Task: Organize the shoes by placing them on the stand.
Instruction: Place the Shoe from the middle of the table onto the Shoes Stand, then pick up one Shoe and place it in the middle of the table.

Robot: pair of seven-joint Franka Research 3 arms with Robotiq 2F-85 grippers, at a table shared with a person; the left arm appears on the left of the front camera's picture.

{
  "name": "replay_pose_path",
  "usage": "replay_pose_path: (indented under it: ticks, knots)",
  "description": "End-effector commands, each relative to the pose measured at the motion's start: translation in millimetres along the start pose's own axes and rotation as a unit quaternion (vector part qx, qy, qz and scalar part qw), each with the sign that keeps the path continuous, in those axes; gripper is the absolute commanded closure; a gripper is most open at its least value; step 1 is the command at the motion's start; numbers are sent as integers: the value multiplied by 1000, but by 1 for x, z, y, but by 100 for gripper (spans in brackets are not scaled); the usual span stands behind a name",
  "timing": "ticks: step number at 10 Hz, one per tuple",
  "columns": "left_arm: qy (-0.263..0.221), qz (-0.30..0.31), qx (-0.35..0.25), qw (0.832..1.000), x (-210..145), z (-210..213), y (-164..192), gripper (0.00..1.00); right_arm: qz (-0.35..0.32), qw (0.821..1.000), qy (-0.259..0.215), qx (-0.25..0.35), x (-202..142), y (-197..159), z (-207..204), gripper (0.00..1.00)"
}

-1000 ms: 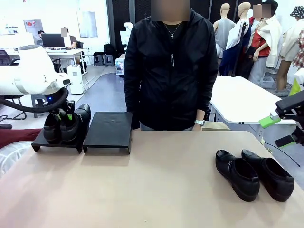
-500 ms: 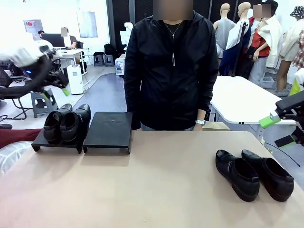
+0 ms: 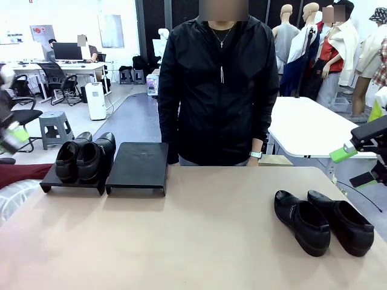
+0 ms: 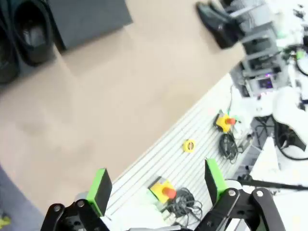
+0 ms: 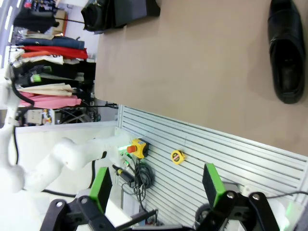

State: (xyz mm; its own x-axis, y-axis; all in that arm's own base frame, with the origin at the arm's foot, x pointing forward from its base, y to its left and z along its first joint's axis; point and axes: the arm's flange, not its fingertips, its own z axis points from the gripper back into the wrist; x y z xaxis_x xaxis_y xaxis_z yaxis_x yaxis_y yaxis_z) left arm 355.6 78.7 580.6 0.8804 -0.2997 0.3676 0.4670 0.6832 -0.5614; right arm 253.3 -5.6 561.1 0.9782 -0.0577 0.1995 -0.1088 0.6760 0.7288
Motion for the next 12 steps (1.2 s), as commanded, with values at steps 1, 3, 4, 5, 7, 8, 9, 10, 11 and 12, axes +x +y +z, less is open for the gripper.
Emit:
replay_pose_path:
  ticks: [1,3,4,5,7,8,9,10,11,12]
  knots:
    - [-28,-17,2,999,-35,-23,3,0,13,1000,-3,17,3,3,3,0]
    - [-8,-8,-11,1000,-28,-9,3,0,13,1000,-3,17,3,3,3,0]
    - [-8,-8,-11,1000,-28,-9,3,0,13,1000,-3,17,3,3,3,0]
    - [-8,-8,-11,1000,-28,-9,3,0,13,1000,-3,17,3,3,3,0]
    - [-8,-8,-11,1000,-28,-9,3,0,13,1000,-3,17,3,3,3,0]
    - [-8,-8,-11,1000,-28,-9,3,0,13,1000,-3,17,3,3,3,0]
    - [-8,-8,-11,1000,-28,-9,3,0,13,1000,-3,17,3,3,3,0]
    - [-8,-8,-11,1000,-28,-9,3,0,13,1000,-3,17,3,3,3,0]
    - [-8,-8,-11,1000,-28,-9,3,0,13,1000,-3,17,3,3,3,0]
    - [-8,-8,-11,1000,-28,-9,3,0,13,1000,-3,17,3,3,3,0]
